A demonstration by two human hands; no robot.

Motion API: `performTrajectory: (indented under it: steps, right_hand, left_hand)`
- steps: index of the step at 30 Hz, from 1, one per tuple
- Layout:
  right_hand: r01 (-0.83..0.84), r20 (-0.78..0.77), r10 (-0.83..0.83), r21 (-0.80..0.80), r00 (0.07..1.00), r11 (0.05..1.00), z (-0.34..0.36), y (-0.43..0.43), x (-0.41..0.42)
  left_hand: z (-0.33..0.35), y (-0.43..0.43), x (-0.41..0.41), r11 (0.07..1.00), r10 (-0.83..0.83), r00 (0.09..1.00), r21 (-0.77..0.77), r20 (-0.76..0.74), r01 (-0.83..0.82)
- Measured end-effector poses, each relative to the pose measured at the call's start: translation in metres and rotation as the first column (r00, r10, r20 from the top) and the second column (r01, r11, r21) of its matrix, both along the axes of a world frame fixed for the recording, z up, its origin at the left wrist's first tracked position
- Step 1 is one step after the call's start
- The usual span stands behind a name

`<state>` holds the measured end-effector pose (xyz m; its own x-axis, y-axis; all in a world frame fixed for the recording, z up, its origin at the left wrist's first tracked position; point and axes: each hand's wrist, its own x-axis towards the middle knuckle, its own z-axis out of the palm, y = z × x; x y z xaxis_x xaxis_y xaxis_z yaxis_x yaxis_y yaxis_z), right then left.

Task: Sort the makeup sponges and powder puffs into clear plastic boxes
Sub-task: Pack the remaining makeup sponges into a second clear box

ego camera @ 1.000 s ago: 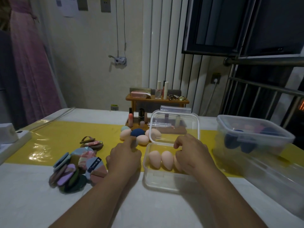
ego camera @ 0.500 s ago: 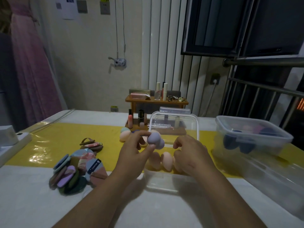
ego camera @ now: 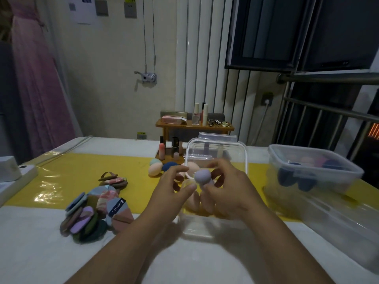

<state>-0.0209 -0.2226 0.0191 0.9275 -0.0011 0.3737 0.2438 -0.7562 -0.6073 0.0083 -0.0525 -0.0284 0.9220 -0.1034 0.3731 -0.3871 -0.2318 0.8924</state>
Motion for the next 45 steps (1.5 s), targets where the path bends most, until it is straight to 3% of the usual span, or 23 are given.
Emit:
performTrajectory:
  steps: [8, 18, 27, 35, 45]
  right_hand:
    - [0.146, -0.146, -0.136, 0.061, 0.980, 0.987, 0.019, -0.028, -0.005]
    - [0.318, -0.284, -0.316, -0.040, 0.905, 0.947, 0.025, -0.043, 0.001]
    - [0.272, -0.406, -0.371, -0.283, 0.835, 0.920, 0.027, -0.033, -0.003]
    - [0.234, -0.413, -0.360, -0.325, 0.837, 0.916, 0.030, -0.029, -0.006]
    - [0.229, -0.357, -0.451, -0.517, 0.818, 0.824, 0.017, -0.026, 0.011]
  left_hand:
    - [-0.009, -0.002, 0.006, 0.999, 0.047, 0.984, 0.004, -0.170, -0.047]
    - [-0.011, -0.002, 0.008, 0.999, 0.025, 0.979, -0.022, -0.204, -0.030]
    - [-0.011, -0.002, 0.009, 0.999, 0.026, 0.975, -0.027, -0.221, -0.033]
    - [-0.012, -0.001, 0.010, 0.999, 0.023, 0.976, -0.020, -0.215, -0.028]
    - [-0.012, 0.000, 0.011, 1.000, 0.016, 0.977, -0.023, -0.215, -0.021]
